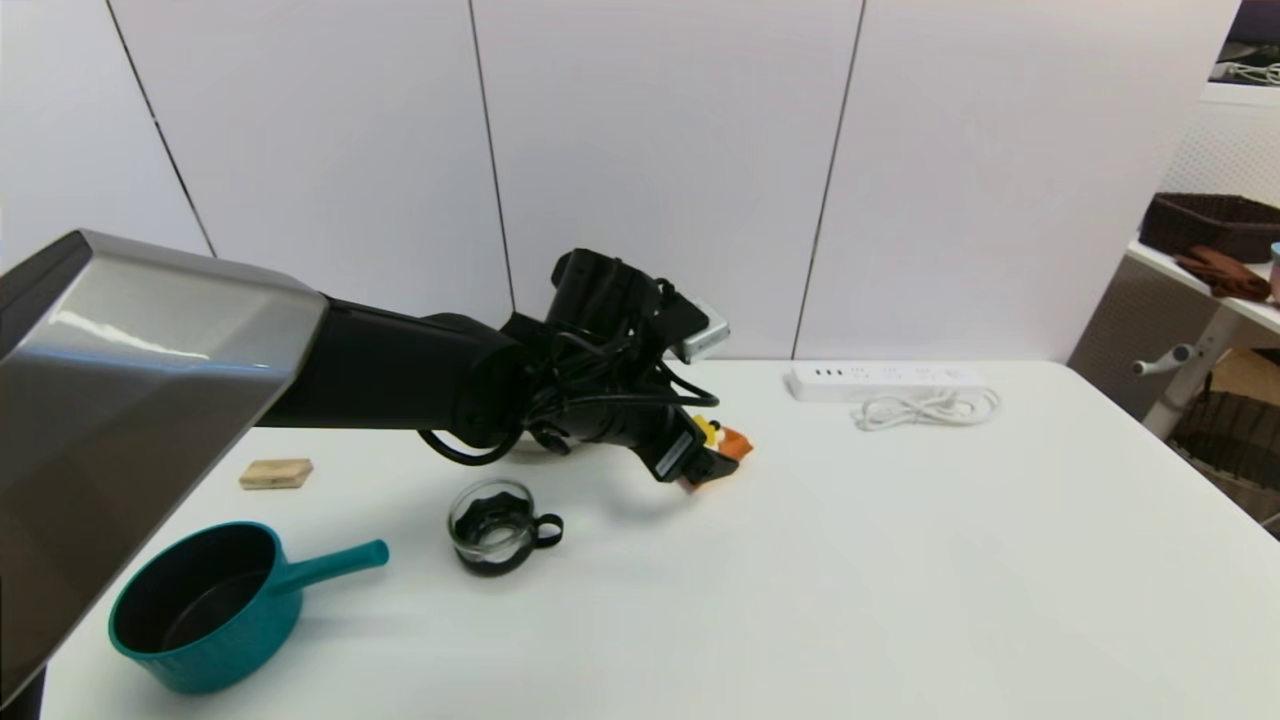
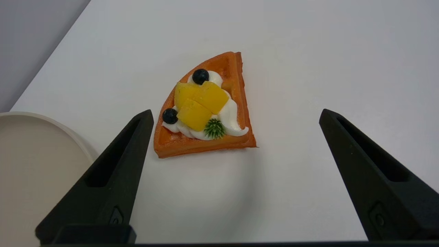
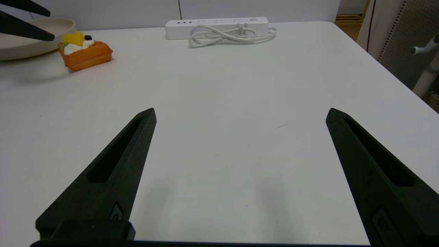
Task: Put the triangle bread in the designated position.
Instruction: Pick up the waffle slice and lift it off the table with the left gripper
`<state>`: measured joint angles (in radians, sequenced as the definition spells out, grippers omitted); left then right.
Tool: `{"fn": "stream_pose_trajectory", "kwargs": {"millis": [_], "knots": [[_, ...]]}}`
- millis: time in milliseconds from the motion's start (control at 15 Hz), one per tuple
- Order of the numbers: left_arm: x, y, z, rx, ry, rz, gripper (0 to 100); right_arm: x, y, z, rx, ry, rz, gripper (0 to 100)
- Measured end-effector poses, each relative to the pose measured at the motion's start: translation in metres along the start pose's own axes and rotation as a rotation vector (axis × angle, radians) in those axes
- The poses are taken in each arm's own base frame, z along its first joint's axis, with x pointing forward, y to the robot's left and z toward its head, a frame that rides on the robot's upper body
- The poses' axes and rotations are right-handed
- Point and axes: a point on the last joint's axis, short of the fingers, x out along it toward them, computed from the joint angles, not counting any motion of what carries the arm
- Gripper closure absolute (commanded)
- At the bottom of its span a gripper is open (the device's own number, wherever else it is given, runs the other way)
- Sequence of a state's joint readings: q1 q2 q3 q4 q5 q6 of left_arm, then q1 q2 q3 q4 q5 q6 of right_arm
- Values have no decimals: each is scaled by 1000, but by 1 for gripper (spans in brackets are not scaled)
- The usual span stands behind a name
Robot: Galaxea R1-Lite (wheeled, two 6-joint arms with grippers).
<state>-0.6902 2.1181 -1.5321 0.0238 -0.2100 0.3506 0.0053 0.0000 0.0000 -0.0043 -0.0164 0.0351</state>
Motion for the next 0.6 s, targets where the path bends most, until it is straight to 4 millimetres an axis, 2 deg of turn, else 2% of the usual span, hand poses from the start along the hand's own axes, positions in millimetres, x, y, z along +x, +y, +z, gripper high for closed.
{"fn": "stream_pose_trajectory", "kwargs": {"millis": [333,600], "knots": [[24,8,4,-20,-17,21,0,0,0,0,0,0,0,0],[44,8,-8,-44,17,6,0,0,0,0,0,0,-1,0]]}}
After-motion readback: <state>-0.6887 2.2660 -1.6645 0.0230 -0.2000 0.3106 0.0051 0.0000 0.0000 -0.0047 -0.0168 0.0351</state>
